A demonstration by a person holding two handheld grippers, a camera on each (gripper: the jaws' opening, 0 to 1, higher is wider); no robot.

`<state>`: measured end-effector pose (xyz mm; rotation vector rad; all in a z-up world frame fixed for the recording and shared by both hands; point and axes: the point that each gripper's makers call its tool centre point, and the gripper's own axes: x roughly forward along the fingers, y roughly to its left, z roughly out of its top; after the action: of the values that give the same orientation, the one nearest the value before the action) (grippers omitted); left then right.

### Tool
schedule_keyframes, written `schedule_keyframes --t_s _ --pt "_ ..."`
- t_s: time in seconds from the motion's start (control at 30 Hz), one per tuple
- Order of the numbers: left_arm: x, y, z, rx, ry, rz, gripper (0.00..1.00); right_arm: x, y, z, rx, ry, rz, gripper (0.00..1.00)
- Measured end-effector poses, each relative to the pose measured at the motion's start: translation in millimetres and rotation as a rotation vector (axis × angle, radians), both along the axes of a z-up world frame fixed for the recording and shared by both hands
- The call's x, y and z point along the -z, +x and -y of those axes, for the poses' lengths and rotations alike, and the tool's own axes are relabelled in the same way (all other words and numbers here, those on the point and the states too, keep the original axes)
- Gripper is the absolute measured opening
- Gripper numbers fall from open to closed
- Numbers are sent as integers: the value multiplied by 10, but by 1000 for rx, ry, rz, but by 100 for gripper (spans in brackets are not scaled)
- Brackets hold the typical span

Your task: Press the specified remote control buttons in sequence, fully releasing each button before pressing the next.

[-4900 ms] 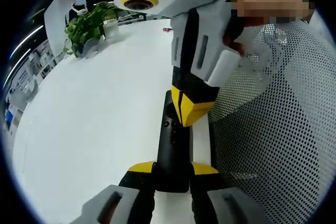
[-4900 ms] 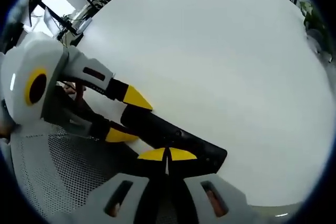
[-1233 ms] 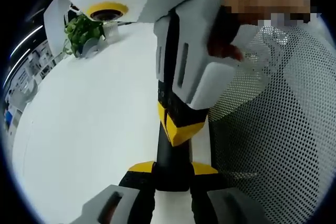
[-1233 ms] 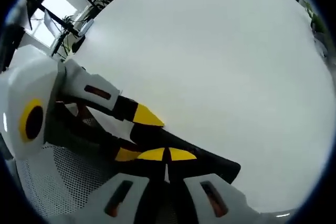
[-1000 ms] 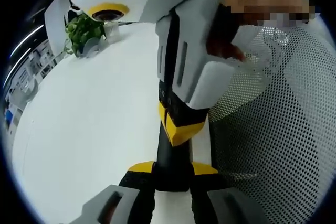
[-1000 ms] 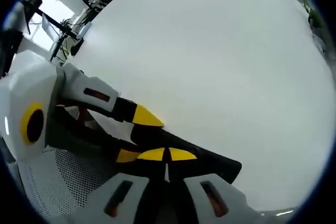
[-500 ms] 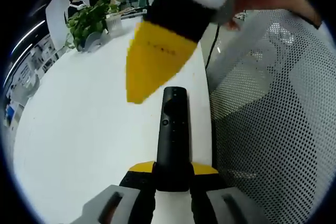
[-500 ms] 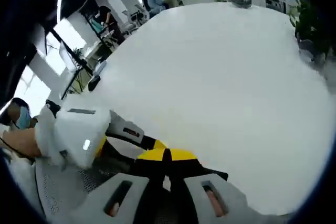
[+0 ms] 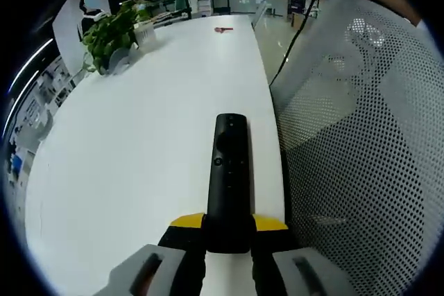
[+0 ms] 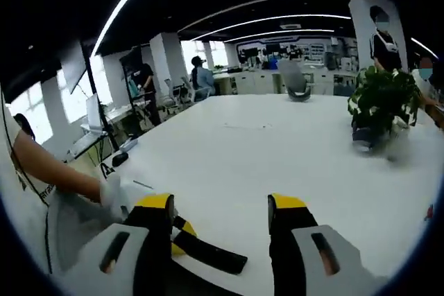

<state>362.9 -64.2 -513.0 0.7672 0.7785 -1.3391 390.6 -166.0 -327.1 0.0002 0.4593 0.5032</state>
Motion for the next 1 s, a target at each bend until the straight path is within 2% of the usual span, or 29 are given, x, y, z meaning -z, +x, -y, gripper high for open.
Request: schedule_keyframes --t_s 0.03,0.13,0.17,0.23,0.27,0.37,0.43,0.53,0.6,0.63,0.73,0.87,1.0 --pt "-16 -3 5 2 -9 -8 23 -36 21 72 36 2 42 65" --pt "-79 24 23 5 -27 -14 23 -79 -7 167 88 15 71 81" --pt "-94 41 29 4 -30 -11 23 -94 -22 214 99 -30 93 82" --pt "-119 88 38 5 -32 3 23 -52 -81 348 128 -169 86 80" --pt "-120 106 37 7 -28 6 23 -83 -91 425 155 -220 129 80" --pt "-137 174 44 31 -23 18 23 -113 -76 512 218 -191 182 84" --pt "-144 238 39 38 -15 28 23 -76 -66 536 234 -188 173 84" --pt "-188 383 4 34 -10 34 23 -80 -12 655 313 -210 193 80" --pt "-208 465 -20 31 -6 41 23 -60 -1 716 342 -230 178 72" --pt "-211 493 -28 33 -2 42 23 -70 -4 738 349 -240 185 72" --pt "-193 599 -58 42 15 44 23 -76 -5 764 362 -237 202 80" --pt "-199 775 -107 47 30 53 23 -98 -4 849 402 -227 212 83" --pt "-216 1035 -156 40 50 77 23 -110 -9 882 423 -207 219 86"
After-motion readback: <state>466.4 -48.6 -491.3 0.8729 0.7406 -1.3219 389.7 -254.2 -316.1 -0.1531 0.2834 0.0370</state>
